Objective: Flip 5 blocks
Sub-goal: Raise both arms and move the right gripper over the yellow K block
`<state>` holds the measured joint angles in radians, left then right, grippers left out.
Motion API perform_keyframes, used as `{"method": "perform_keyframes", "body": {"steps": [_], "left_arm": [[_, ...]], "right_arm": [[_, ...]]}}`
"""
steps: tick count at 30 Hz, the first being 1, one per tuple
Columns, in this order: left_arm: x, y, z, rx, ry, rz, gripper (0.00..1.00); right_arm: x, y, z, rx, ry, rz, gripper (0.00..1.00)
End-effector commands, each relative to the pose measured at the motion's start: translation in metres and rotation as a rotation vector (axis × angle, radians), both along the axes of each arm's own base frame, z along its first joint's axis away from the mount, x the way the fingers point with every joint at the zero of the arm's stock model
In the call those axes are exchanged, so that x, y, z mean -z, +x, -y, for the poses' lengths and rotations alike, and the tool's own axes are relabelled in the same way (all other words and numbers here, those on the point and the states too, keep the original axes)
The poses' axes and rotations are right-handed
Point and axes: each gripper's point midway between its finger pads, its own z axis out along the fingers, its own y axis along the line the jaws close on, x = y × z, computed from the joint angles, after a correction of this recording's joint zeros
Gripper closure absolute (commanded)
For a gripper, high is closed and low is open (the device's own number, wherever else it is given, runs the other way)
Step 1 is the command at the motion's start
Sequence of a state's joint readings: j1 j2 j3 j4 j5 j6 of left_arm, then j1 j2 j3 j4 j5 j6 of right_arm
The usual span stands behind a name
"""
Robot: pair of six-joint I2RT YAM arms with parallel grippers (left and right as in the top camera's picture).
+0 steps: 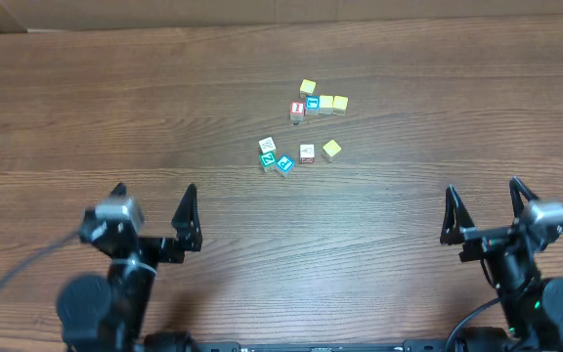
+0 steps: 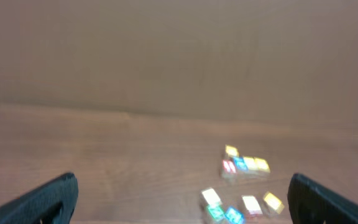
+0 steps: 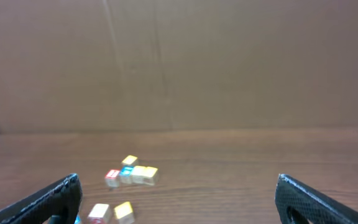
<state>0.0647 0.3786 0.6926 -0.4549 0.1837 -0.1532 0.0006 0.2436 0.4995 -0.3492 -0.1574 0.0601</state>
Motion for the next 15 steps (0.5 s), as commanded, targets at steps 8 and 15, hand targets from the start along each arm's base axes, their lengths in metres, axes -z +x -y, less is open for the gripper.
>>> {"method": "perform_keyframes", "body": {"steps": [8,15], "left_arm": [[-0.020,0.050,0.030,0.207,-0.027,-0.425,0.00],[0.019,0.073,0.028,0.204,-0.075,-0.733,0.00]], "right_arm": [[-0.021,0.052,-0.025,-0.142,0.063,-0.482,0.00],[0.015,0.095,-0.042,-0.227,0.141,-0.855,0.00]]}}
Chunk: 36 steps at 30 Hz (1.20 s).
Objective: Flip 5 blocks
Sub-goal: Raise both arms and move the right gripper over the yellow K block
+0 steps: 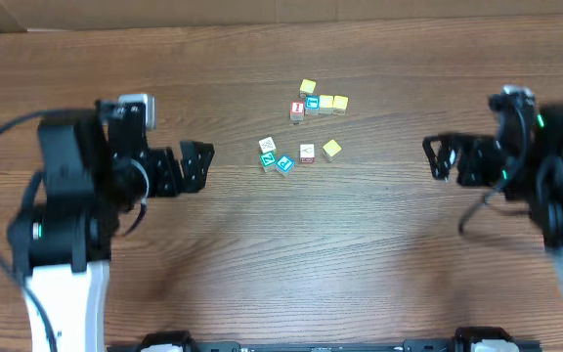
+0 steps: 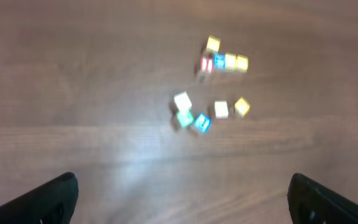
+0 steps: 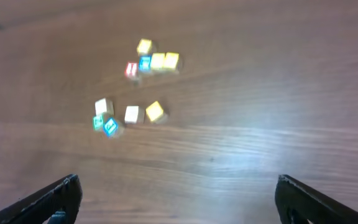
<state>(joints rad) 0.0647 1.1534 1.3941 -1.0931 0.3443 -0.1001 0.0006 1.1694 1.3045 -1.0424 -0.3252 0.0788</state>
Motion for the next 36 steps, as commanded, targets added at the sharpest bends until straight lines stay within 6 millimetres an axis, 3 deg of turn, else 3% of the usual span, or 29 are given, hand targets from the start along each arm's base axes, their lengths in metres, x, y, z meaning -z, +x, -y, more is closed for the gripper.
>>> {"method": "perform_keyframes", "body": {"steps": [1,4,5,6,7,8,9,10,13,16,17,20,23,28,32,36], "left_arm": [[0.010,0.012,0.005,0.033,-0.007,-0.068,0.00],[0.033,0.019,0.002,0.027,-0.008,-0.154,0.03],[0.039,0.021,0.002,0.024,-0.006,-0.178,0.11],[0.045,0.024,0.000,0.020,-0.002,-0.197,0.25],[0.051,0.026,-0.002,0.011,0.009,-0.217,0.46],[0.056,0.028,-0.004,0.004,0.018,-0.232,0.80],[0.062,0.031,-0.008,-0.016,0.028,-0.252,0.95],[0.066,0.032,-0.011,-0.039,0.036,-0.269,0.96],[0.082,0.037,-0.027,-0.152,0.071,-0.329,0.96],[0.094,0.040,-0.040,-0.250,0.100,-0.377,0.94],[0.098,0.041,-0.042,-0.264,0.104,-0.391,0.87],[0.107,0.043,-0.042,-0.264,0.105,-0.418,0.25],[0.115,0.045,-0.043,-0.263,0.108,-0.443,0.01],[0.122,0.046,-0.043,-0.263,0.111,-0.464,0.00],[0.123,0.046,-0.043,-0.262,0.112,-0.468,0.00],[0.123,0.046,-0.043,-0.263,0.112,-0.468,0.00]], "right_arm": [[0.003,0.022,-0.022,-0.085,0.113,-0.067,0.00],[0.018,0.035,-0.042,-0.167,0.227,-0.128,0.00],[0.025,0.038,-0.048,-0.183,0.262,-0.159,0.00],[0.034,0.041,-0.052,-0.182,0.287,-0.202,0.01],[0.044,0.043,-0.054,-0.180,0.280,-0.230,0.11],[0.056,0.045,-0.055,-0.173,0.254,-0.260,0.14],[0.069,0.048,-0.056,-0.164,0.212,-0.289,0.16],[0.080,0.049,-0.059,-0.162,0.173,-0.310,0.18],[0.107,0.051,-0.075,-0.186,0.056,-0.346,0.31],[0.127,0.057,-0.092,-0.169,-0.046,-0.353,0.30],[0.133,0.058,-0.098,-0.175,-0.084,-0.345,0.27],[0.148,0.066,-0.114,-0.173,-0.184,-0.309,0.16],[0.159,0.072,-0.127,-0.180,-0.256,-0.269,0.14],[0.173,0.083,-0.137,-0.181,-0.309,-0.233,0.18],[0.177,0.094,-0.142,-0.184,-0.305,-0.208,0.30],[0.187,0.102,-0.149,-0.229,-0.323,-0.181,0.33]]}}
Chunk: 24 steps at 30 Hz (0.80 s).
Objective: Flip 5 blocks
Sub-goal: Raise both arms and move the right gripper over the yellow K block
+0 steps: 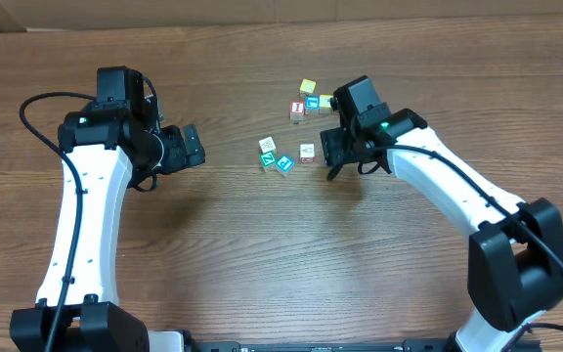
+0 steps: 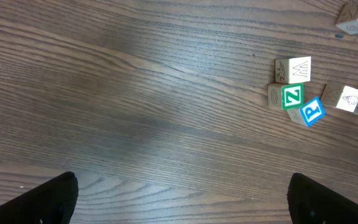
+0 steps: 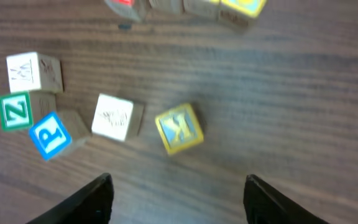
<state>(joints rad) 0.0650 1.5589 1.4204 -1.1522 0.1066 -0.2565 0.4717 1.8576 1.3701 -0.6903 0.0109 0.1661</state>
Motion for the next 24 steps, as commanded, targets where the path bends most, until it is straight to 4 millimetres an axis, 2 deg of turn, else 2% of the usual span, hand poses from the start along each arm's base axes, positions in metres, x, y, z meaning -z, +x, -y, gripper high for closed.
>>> {"method": "perform_keyframes", "body": {"steps": [1,5,10,14,24], "left_arm": [[-0.003,0.005,0.000,-0.010,0.010,0.010,0.00],[-0.003,0.005,0.000,-0.010,0.010,0.010,0.00],[-0.004,0.006,0.000,-0.009,0.007,0.013,0.00],[-0.004,0.006,0.000,-0.009,0.007,0.014,0.00],[-0.004,0.006,0.000,-0.009,0.007,0.013,0.00]], "right_arm": [[0.002,0.015,-0.004,-0.045,-0.029,0.043,0.35],[0.019,0.020,-0.007,-0.107,-0.062,0.045,0.40],[0.036,0.025,-0.009,-0.130,-0.074,0.043,0.53],[0.043,0.029,-0.019,-0.178,-0.049,0.056,0.53],[0.060,0.028,-0.019,-0.180,-0.061,0.029,0.54]]}}
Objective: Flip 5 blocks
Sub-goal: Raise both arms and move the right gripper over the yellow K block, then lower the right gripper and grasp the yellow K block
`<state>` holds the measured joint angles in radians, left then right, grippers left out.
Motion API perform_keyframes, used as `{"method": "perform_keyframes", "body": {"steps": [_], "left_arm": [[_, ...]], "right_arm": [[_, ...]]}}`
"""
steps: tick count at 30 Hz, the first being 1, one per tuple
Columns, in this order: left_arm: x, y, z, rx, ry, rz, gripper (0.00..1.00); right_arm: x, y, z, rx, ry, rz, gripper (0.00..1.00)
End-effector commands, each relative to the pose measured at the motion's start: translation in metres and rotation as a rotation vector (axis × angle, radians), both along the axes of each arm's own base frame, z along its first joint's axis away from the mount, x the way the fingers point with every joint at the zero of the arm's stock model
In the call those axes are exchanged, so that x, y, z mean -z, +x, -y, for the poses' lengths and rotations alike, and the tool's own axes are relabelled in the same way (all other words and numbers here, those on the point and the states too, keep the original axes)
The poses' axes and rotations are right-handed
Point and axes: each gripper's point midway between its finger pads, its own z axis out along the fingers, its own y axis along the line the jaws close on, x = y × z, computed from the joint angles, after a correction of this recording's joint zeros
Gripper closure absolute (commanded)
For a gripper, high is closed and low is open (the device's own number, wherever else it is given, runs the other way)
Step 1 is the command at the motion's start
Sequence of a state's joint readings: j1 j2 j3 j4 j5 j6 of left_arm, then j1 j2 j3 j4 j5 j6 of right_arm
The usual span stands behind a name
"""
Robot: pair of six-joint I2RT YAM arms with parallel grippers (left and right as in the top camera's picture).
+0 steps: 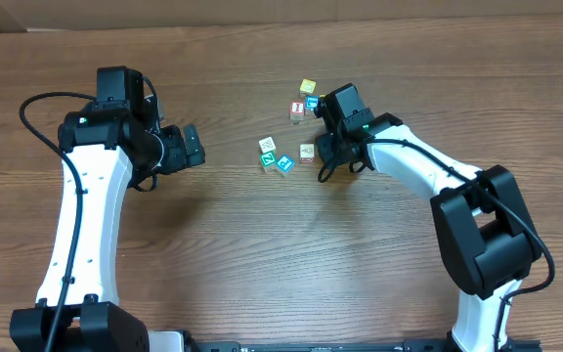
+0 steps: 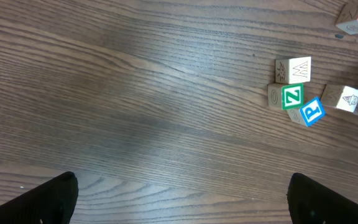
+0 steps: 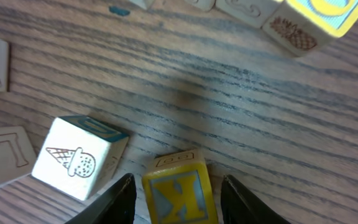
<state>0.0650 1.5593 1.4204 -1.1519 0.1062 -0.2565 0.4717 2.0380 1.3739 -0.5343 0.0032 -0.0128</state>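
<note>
Several small letter blocks lie in two loose clusters at mid-table. My right gripper [image 3: 178,202] is down at the table with its jaws either side of the yellow K block [image 3: 179,191]; a thin gap shows on each side, so it is open. In the overhead view the right gripper [image 1: 326,158] hides that block. A white ice-cream block [image 3: 79,158] sits just left of it. My left gripper [image 2: 182,205] hovers open over bare wood, left of the green Z block [image 2: 292,98], the blue P block [image 2: 314,111] and a white block [image 2: 294,68].
The far cluster holds a red block [image 1: 297,109], a blue block [image 1: 312,102] and a yellow block [image 1: 307,86], close behind the right gripper. A pineapple block [image 3: 291,34] lies just beyond the K block. The wooden table [image 1: 262,274] stretches wide around them.
My right gripper has come lower and closer to the yellow K block, and its jaws stand narrower around it. The left arm and the other blocks have not moved.
Both arms sat low at the near edge with wide-open grippers facing the far wall. Then both were raised over the table, looking down at the blocks from each side. Later the left hovered left of the blocks and the right above the K block, which it now straddles.
</note>
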Motion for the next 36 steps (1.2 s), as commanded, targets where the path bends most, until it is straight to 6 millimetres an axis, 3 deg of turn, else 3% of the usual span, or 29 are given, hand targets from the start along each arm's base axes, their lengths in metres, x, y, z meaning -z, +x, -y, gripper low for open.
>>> {"method": "perform_keyframes", "body": {"steps": [1,8,13,20,25,30,36], "left_arm": [[-0.004,0.006,0.000,-0.009,0.007,0.014,0.00],[-0.004,0.006,0.000,-0.009,0.007,0.014,0.00],[-0.004,0.006,0.000,-0.009,0.007,0.013,0.00],[-0.004,0.006,0.000,-0.009,0.007,0.014,0.00],[-0.004,0.006,0.000,-0.009,0.007,0.013,0.00],[-0.004,0.006,0.000,-0.009,0.007,0.013,0.00],[-0.004,0.006,0.000,-0.009,0.007,0.014,0.00]], "right_arm": [[0.000,0.006,-0.006,-0.015,0.008,0.009,0.55],[0.000,0.008,-0.007,-0.015,0.012,0.017,0.64],[-0.003,0.006,-0.005,-0.014,0.007,0.014,0.64],[-0.048,-0.001,-0.003,0.027,0.046,0.044,0.69],[-0.067,-0.019,0.007,0.078,0.051,0.001,0.71],[-0.057,-0.052,0.019,0.178,0.036,-0.158,0.73],[-0.049,-0.092,0.010,0.280,0.121,-0.372,0.73]]}}
